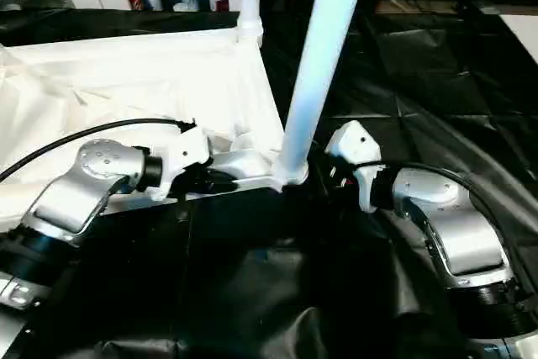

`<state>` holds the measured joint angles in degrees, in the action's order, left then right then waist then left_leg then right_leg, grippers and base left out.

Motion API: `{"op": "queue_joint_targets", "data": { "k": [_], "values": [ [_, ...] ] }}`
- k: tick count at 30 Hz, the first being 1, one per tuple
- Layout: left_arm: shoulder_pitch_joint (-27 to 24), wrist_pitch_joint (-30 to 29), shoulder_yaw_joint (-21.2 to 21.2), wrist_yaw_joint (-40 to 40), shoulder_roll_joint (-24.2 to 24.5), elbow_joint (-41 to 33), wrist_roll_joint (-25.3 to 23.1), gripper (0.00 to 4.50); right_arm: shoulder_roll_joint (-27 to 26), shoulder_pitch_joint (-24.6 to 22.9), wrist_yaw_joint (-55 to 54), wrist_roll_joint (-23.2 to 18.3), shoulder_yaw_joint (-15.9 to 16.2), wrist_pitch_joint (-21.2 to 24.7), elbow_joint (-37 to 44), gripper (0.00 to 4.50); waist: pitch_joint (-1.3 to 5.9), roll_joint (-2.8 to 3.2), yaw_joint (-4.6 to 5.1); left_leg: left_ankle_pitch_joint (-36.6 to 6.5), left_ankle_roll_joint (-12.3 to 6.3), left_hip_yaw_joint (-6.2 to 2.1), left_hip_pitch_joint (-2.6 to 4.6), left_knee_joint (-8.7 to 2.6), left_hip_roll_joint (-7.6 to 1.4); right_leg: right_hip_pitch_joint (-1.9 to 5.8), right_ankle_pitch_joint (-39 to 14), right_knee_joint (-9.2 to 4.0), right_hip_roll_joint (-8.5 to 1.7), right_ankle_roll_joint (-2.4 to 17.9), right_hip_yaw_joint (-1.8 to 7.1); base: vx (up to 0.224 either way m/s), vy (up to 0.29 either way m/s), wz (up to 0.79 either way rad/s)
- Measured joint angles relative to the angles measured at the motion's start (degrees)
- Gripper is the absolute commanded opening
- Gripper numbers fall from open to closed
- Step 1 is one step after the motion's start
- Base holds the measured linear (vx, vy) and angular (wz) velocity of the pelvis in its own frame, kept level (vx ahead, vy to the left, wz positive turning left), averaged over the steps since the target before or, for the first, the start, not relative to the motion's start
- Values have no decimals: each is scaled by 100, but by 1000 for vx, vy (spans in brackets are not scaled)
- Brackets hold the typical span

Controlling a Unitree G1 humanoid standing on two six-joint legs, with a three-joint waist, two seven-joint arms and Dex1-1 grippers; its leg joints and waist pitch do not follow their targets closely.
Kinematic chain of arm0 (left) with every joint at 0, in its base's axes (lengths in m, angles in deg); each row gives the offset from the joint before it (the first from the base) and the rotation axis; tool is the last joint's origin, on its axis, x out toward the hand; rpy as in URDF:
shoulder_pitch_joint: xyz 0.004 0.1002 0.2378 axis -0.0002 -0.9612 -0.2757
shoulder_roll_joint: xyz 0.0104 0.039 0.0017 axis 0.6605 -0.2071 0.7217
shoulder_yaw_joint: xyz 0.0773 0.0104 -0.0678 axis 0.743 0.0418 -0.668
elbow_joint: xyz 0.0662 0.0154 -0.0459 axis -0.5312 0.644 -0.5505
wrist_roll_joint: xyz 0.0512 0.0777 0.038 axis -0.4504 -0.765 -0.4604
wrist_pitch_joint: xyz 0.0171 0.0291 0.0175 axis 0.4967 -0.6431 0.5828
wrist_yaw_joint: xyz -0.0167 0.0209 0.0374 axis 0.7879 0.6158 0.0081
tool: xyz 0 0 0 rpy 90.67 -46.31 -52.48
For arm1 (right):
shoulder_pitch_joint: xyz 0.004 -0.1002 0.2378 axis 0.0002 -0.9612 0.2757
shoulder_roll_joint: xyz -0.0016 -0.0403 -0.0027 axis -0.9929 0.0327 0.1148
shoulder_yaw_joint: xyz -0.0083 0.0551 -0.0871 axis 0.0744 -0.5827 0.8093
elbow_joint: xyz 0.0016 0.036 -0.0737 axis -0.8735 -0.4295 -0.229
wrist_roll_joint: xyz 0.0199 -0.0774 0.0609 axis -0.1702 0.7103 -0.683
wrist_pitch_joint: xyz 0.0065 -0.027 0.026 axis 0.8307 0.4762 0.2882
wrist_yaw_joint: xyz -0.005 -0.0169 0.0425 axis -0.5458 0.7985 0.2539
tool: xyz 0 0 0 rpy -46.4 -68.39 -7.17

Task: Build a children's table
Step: Rotate leg to tighten

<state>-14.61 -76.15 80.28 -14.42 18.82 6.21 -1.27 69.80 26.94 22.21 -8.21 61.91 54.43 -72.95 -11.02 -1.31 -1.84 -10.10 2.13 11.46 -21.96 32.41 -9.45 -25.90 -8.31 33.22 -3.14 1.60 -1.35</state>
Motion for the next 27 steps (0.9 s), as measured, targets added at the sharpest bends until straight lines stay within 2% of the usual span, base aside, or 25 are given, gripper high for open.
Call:
{"op": "queue_joint_targets", "data": {
  "k": [9, 18, 23, 27],
  "values": [
    [-23, -35, 22, 90, 32, -84, 15, 0, -79, 40, -27, 30, 51, -54, -348, 385, 0, 0, -11, 0, -1, 0, -6, 4, -1, 0, 1, 3, -1, 0, -2, 0, 0, 0],
    [-41, -80, 43, 126, 80, -112, 58, 0, -162, 28, -5, -69, 33, -94, -390, 297, 0, 1, -12, 0, -1, 0, -4, 20, -5, 0, 0, 22, -1, 0, -5, 0, 0, 0],
    [-47, -86, 47, 131, 99, -115, 61, 0, -190, 22, 12, -104, -13, -115, -391, 262, 0, 0, -6, 0, -1, 0, -3, 30, -6, 0, 1, 34, -1, 0, -4, 0, 0, 0],
    [-47, -90, 48, 131, 103, -115, 61, 0, -201, 23, 23, -96, -9, -188, -436, 252, 0, 0, -3, 0, -1, 0, -2, 30, -7, 0, 1, 36, -1, 0, -5, 0, 0, 0]
  ]
}}
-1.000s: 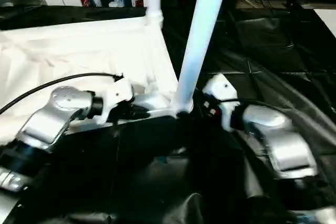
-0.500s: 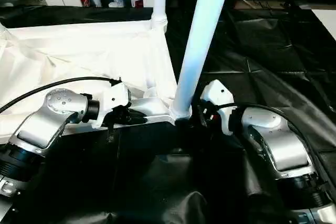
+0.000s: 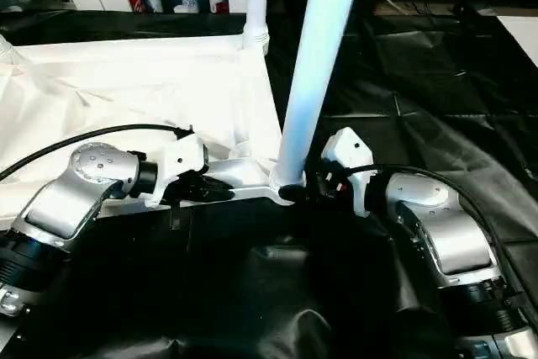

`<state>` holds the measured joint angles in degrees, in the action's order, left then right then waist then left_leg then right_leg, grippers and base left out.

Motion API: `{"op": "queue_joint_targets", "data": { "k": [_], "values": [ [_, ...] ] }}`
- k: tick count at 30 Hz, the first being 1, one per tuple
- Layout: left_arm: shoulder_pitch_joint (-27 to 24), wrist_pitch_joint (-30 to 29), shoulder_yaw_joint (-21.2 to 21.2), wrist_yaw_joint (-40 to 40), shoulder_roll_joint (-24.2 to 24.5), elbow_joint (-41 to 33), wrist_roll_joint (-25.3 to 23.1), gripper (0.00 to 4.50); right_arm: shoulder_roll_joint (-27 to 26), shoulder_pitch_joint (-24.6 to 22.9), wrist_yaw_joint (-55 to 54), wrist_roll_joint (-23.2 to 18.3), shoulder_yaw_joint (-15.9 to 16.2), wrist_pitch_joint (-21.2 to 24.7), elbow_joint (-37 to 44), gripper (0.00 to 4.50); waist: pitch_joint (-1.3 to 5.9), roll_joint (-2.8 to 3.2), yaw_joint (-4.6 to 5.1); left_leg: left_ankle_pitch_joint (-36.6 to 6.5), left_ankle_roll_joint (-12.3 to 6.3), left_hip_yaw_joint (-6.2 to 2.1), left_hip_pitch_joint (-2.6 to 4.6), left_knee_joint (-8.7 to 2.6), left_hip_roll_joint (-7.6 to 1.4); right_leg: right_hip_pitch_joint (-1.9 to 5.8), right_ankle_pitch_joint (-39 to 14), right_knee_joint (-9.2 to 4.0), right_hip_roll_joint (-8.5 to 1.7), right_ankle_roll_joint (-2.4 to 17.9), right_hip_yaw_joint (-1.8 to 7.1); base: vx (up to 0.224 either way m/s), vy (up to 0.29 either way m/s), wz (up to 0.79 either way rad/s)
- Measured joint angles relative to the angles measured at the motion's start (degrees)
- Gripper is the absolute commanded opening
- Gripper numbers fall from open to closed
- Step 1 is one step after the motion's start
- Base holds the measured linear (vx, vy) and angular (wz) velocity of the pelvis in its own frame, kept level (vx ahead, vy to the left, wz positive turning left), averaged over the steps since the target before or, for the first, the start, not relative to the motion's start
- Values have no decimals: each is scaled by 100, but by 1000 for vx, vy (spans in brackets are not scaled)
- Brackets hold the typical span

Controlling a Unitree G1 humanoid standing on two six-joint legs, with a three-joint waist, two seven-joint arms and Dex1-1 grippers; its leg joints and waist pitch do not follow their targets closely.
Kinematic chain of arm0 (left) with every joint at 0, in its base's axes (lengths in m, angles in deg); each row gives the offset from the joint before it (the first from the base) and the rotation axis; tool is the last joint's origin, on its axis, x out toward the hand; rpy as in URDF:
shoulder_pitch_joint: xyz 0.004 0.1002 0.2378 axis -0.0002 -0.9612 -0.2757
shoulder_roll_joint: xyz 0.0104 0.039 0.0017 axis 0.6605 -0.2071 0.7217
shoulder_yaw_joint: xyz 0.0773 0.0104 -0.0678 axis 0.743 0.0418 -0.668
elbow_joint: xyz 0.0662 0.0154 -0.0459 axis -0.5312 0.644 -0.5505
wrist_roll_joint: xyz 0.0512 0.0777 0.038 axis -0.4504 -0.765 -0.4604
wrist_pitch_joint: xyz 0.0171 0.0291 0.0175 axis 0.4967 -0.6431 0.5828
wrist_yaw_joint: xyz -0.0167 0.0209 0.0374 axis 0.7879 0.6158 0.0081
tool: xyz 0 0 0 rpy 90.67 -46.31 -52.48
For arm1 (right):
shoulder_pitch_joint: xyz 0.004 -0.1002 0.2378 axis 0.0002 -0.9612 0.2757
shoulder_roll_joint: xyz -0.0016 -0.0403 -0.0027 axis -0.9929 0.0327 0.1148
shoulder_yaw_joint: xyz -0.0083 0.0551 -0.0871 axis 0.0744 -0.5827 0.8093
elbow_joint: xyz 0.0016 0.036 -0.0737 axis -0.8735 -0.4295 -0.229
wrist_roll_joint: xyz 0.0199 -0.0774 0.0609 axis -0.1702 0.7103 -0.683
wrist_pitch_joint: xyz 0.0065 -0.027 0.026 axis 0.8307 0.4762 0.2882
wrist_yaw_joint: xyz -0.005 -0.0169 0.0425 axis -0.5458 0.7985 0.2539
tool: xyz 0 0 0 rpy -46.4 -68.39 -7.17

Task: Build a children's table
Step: Rotate leg to tighten

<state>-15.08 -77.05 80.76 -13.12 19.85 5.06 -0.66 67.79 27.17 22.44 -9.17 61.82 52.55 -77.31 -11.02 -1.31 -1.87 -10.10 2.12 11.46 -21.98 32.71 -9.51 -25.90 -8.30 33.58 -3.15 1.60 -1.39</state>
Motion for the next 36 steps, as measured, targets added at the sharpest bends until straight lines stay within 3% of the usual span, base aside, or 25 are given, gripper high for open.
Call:
{"op": "queue_joint_targets", "data": {
  "k": [6, 8, 13, 24, 25, 36],
  "values": [
    [0, 0, 2, 0, 11, 0, 7, 0, -5, -1, 7, 3, 10, -42, -14, 251, 0, 0, 4, 0, 0, 0, 0, 1, 0, 0, 0, 1, 0, 0, 0, 0, 0, 0],
    [0, 0, 3, 0, 15, 0, 8, 0, -9, -1, 7, 3, 10, -43, -15, 307, 0, 0, 4, 0, 0, 0, 1, 1, 0, 0, 0, 3, 0, 0, 0, 0, 0, 0],
    [0, 1, 9, 0, 25, 0, 23, 0, -90, -2, -31, 18, 30, -76, -17, 348, 0, 0, 2, 0, 0, 0, 2, 2, -2, 0, 0, 6, 0, 0, -1, 0, 0, 0],
    [1, 3, 14, -1, 26, 1, 28, 0, -125, 0, -31, 20, 70, -167, -126, 348, 0, 0, 0, 0, 0, 0, 1, 4, -2, 0, 0, 8, 0, 0, -1, 0, 0, 0],
    [1, 3, 15, -1, 26, 1, 28, 0, -126, 0, -30, 15, 69, -166, -126, 315, 0, 0, 0, 0, 0, 0, 1, 4, -2, 0, 0, 8, 0, 0, -1, 0, 0, 0],
    [1, 2, 23, 19, 44, 2, 37, 0, -136, 1, -26, -68, 20, -164, -153, 253, 0, 0, 0, 0, 0, 0, 2, 11, -2, 0, 0, 19, 0, 0, -1, 0, 0, 0]
  ]
}}
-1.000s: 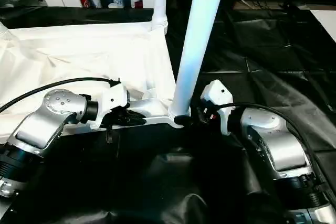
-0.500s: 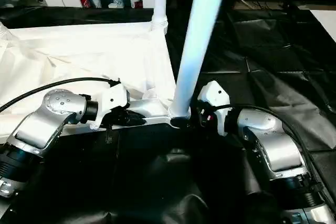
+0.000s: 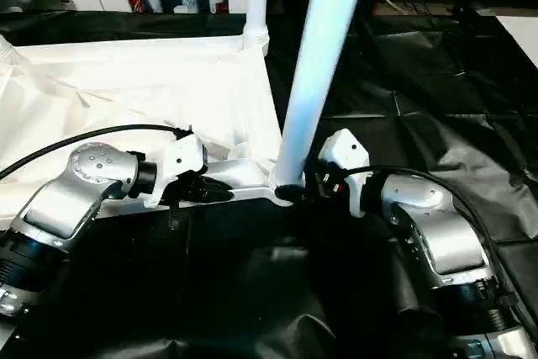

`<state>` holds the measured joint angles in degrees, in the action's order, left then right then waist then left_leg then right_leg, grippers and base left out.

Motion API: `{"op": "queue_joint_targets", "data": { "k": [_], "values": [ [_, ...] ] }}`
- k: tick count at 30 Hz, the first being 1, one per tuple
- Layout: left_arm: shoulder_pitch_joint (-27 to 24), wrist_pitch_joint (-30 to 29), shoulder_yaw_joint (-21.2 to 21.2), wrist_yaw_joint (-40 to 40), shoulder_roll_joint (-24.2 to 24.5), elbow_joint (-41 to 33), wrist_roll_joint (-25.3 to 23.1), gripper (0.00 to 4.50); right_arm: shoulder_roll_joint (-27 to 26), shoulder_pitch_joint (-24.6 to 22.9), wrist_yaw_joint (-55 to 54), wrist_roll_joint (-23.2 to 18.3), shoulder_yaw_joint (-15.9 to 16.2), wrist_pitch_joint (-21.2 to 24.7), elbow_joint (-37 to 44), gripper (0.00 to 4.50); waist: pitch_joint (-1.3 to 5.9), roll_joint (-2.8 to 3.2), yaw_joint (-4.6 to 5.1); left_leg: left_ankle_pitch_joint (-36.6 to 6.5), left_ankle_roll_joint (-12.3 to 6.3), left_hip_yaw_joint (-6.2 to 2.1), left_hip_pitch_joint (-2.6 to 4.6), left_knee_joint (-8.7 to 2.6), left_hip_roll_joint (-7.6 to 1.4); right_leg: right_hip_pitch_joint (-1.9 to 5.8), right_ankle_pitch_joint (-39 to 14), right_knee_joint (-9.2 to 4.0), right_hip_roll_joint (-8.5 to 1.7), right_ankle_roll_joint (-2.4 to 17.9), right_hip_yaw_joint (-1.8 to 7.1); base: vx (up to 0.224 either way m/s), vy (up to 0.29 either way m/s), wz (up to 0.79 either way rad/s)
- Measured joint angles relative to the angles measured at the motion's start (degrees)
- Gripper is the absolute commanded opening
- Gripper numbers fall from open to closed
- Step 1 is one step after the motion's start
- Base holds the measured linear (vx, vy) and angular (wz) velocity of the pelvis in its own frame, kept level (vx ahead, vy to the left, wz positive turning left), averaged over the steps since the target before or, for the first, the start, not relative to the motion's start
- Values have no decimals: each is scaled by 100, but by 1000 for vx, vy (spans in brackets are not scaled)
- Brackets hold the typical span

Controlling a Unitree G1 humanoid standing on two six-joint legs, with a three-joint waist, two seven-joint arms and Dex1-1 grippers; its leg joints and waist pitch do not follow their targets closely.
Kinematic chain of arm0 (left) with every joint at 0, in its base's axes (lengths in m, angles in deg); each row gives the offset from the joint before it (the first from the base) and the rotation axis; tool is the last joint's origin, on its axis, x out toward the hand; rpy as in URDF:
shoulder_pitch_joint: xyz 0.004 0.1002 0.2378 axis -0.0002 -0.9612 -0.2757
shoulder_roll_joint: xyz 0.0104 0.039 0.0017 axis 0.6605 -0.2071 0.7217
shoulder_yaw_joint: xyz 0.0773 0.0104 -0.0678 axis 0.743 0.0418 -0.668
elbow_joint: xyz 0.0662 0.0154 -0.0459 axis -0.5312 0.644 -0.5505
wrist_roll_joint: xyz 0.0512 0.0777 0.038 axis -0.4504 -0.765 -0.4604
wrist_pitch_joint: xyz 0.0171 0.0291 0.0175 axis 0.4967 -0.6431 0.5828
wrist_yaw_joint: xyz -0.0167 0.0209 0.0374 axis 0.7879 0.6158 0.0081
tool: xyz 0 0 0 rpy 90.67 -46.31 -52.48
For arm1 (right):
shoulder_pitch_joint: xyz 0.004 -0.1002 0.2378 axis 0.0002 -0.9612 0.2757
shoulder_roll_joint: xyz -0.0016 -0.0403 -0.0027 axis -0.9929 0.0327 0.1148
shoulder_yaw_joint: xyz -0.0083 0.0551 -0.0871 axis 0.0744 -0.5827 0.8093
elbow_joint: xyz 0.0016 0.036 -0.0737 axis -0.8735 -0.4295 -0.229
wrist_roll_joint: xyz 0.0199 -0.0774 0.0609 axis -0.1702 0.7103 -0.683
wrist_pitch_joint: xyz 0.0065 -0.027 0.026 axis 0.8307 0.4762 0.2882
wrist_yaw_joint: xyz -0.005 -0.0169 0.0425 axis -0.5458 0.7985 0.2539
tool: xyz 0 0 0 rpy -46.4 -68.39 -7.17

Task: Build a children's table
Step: Rotate leg to tighten

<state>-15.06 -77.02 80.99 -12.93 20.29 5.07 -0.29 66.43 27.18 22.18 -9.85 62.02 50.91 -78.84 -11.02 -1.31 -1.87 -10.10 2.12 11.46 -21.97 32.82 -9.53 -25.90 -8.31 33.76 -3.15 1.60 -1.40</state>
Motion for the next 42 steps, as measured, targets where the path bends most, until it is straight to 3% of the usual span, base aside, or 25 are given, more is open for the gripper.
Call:
{"op": "queue_joint_targets", "data": {
  "k": [5, 12, 17, 20, 25, 28, 29, 31, 38, 42],
  "values": [
    [0, -4, 0, 1, 11, 4, -2, 0, -89, -31, -77, -6, -28, 16, -2, 252, 0, 0, 7, 0, 0, 0, 1, 5, -2, 0, 0, 6, 0, 0, 0, 0, 0, 0],
    [11, -68, -24, -284, -127, 89, -109, 0, -636, -139, -864, 79, -155, 61, -46, 252, 3, -2, 56, -4, 23, 0, 14, 28, -6, 3, 2, 29, 0, 1, 1, 0, 0, 0],
    [222, -297, -92, -995, -675, 482, -326, 0, -1757, -133, -2557, 348, -432, 505, 9, 252, 7, -10, 80, -10, 44, -1, 47, 29, 0, 28, -15, 20, -7, -26, 0, 0, 0, 0],
    [356, -408, -91, -1358, -953, 737, -458, 0, -2459, -14, -3676, 628, -532, 730, -41, 252, 9, -6, 113, -11, 47, -15, 101, 10, 0, 92, -23, -38, -11, -40, -23, 0, 0, 0],
    [760, -507, -88, -1991, -1544, 1432, -670, 0, -3074, 435, -5035, 1161, -580, 629, -639, 252, 21, 12, 144, -11, 45, -38, 109, -29, 3, 174, -27, -201, -33, -45, -97, -10, 9, 0],
    [844, -483, -88, -2097, -1661, 1637, -715, 0, -3114, 473, -5140, 1344, -576, 499, -771, 252, 22, 14, 150, -12, 44, -49, 128, -51, 12, 226, -36, -289, -38, -58, -112, 0, 0, 0],
    [853, -474, -88, -2091, -1663, 1648, -715, 0, -3110, 471, -5131, 1351, -575, 481, -772, 307, 22, 13, 152, -12, 44, -50, 125, -58, 19, 228, -36, -306, -43, -58, -112, 0, 0, 0],
    [853, -452, -89, -2034, -1654, 1640, -713, 0, -3049, 397, -4977, 1354, -553, 432, -721, 321, 22, 13, 157, -11, 42, -50, 122, -61, 36, 229, -36, -319, -61, -58, -112, 0, 0, 0],
    [753, -375, -92, -1725, -1475, 1426, -655, 0, -2870, 275, -4577, 1302, -442, 527, -459, 380, 25, 10, 161, -9, 39, -29, 107, -53, 40, 197, -23, -262, -73, -39, -98, 0, 0, 0],
    [641, -199, -80, -1434, -1243, 1238, -556, 0, -1919, 191, -3473, 1184, -119, 553, -198, 380, 21, 16, 158, -9, 39, -25, 102, -71, 32, 179, 18, -242, -72, -31, -105, 0, 0, 0]
  ]
}}
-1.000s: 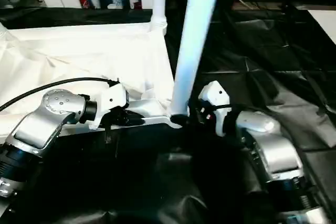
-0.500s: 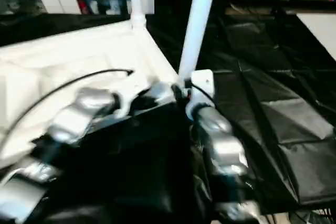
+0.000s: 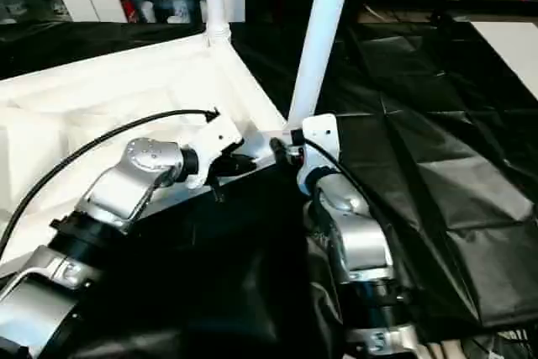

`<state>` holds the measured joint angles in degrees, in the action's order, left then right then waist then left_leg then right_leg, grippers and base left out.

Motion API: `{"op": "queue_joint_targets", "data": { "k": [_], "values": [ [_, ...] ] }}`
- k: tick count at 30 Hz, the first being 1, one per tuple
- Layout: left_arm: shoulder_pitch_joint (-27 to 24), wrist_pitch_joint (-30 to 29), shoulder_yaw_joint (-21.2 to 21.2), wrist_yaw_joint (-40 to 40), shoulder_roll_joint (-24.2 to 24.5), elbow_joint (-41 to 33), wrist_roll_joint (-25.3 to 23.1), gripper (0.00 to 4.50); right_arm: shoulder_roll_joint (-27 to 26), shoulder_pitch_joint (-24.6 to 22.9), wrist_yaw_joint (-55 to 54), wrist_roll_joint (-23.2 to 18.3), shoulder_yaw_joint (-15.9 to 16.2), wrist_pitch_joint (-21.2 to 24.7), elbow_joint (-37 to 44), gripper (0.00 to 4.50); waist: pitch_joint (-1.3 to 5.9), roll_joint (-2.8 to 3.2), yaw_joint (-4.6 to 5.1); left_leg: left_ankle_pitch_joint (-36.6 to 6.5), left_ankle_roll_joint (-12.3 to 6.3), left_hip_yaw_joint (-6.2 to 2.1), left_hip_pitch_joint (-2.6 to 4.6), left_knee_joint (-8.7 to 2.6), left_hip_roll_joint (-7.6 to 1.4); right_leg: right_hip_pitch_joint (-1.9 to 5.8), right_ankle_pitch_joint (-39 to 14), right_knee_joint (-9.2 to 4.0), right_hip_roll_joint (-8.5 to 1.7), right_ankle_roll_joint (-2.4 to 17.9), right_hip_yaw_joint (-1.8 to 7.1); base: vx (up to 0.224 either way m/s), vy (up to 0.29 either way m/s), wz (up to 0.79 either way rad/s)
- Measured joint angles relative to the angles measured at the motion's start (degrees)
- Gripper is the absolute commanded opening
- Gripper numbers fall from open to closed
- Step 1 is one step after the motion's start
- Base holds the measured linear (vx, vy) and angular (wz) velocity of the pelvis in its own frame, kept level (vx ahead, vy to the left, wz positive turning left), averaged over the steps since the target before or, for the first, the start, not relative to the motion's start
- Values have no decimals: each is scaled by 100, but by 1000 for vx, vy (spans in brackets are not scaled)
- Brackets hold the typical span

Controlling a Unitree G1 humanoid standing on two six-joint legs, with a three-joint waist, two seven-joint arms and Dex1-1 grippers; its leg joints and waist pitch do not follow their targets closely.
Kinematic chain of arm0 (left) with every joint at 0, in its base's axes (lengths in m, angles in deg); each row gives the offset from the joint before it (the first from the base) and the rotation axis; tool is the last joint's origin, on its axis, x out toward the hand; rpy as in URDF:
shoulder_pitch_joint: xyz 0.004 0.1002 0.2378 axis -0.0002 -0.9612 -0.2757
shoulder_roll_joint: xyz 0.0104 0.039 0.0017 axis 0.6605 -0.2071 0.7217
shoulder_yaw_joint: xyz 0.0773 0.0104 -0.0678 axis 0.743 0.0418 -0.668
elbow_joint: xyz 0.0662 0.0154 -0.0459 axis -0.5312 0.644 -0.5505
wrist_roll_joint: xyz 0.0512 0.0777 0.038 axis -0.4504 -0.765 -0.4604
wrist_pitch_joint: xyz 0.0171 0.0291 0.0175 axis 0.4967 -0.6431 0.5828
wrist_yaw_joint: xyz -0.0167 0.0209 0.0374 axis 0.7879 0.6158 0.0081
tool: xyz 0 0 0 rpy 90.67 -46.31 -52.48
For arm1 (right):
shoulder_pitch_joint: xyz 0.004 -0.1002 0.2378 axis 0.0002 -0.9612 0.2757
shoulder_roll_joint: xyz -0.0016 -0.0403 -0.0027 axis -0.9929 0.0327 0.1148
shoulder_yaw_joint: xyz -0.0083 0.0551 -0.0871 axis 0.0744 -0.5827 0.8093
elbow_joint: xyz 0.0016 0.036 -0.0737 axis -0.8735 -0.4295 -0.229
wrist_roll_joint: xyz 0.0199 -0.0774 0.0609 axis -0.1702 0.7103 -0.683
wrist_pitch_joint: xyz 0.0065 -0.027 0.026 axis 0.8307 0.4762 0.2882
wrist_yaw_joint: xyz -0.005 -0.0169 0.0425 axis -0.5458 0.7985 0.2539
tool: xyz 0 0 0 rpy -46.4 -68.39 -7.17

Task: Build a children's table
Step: Rotate leg to tighten

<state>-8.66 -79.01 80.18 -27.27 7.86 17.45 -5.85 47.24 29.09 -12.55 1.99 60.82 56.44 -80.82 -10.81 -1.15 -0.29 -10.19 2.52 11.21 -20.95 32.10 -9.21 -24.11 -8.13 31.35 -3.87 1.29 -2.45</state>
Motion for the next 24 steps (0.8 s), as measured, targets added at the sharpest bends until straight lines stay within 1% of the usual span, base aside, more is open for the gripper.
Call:
{"op": "queue_joint_targets", "data": {
  "k": [1, 3, 4, 6, 7, 8, 11, 13, 18, 23, 24],
  "values": [
    [-65, 58, 7, 129, 110, -100, 38, 0, 312, -40, 452, -134, 13, 30, 121, 380, -1, 2, -3, 0, 0, 1, -1, -1, -1, -11, 20, 19, 0, 2, 0, 0, 0, 0],
    [-158, 104, 6, 318, 257, -250, 113, 0, 709, -103, 1043, -244, 44, 29, 286, 380, -1, 4, -12, 0, 0, 2, -2, 6, -6, -33, 41, 85, 0, 33, 5, 57, -43, 6],
    [-205, 165, 0, 467, 385, -342, 141, 0, 1005, -135, 1411, -296, 36, -34, 402, 380, 2, 21, -33, 0, 1, 5, -8, 5, -24, -46, 38, 102, 14, 28, 4, 60, -48, 7],
    [-324, 326, -4, 759, 556, -494, 259, 0, 1519, -175, 2100, -432, 75, -214, 595, 380, 7, 39, -80, 17, -27, 12, -29, -4, -49, -86, 22, 119, 39, 21, 5, 61, -47, 1],
    [-400, 477, -1, 978, 667, -552, 346, 0, 1778, -201, 2475, -499, 98, -322, 672, 380, 7, 39, -131, 16, -27, 10, -36, -4, -64, -103, -7, 147, 51, 31, 2, 60, -45, -1],
    [-443, 578, 6, 1132, 721, -587, 362, 0, 1898, -202, 2687, -555, 98, -382, 687, 380, 7, 39, -164, 13, -30, 10, -36, -1, -67, -115, -32, 177, 53, 43, 2, 0, 0, 0],
    [-577, 620, 20, 1558, 965, -788, 529, 0, 2140, -223, 3207, -771, 120, -446, 692, 380, 2, 47, -225, 15, -31, 18, -40, -14, -87, -126, -64, 207, 62, 69, -2, 0, 0, 0],
    [-644, 620, 60, 1739, 1061, -918, 584, 0, 2254, -240, 3485, -878, 154, -456, 708, 380, 2, 48, -238, 14, -31, 18, -44, -5, -87, -127, -69, 213, 62, 72, -2, 0, 0, 0],
    [-695, 587, 110, 1841, 1126, -1029, 607, 0, 2224, -238, 3596, -902, 238, -463, 737, 380, 2, 48, -204, 14, -28, 18, -48, 28, -85, -118, -66, 214, 57, 75, 7, 0, 0, 0],
    [-726, 590, 96, 1864, 1181, -1048, 617, 0, 2229, -230, 3606, -786, 422, -651, 621, 380, 2, 47, -168, 14, -27, 19, -44, 34, -84, -108, -66, 215, 55, 76, 8, 0, 0, 0],
    [-730, 590, 88, 1878, 1188, -1051, 623, 0, 2232, -230, 3631, -786, 436, -651, 617, 364, 2, 47, -165, 14, -27, 19, -44, 33, -84, -109, -66, 215, 55, 76, 8, 0, 0, 0]
  ]
}}
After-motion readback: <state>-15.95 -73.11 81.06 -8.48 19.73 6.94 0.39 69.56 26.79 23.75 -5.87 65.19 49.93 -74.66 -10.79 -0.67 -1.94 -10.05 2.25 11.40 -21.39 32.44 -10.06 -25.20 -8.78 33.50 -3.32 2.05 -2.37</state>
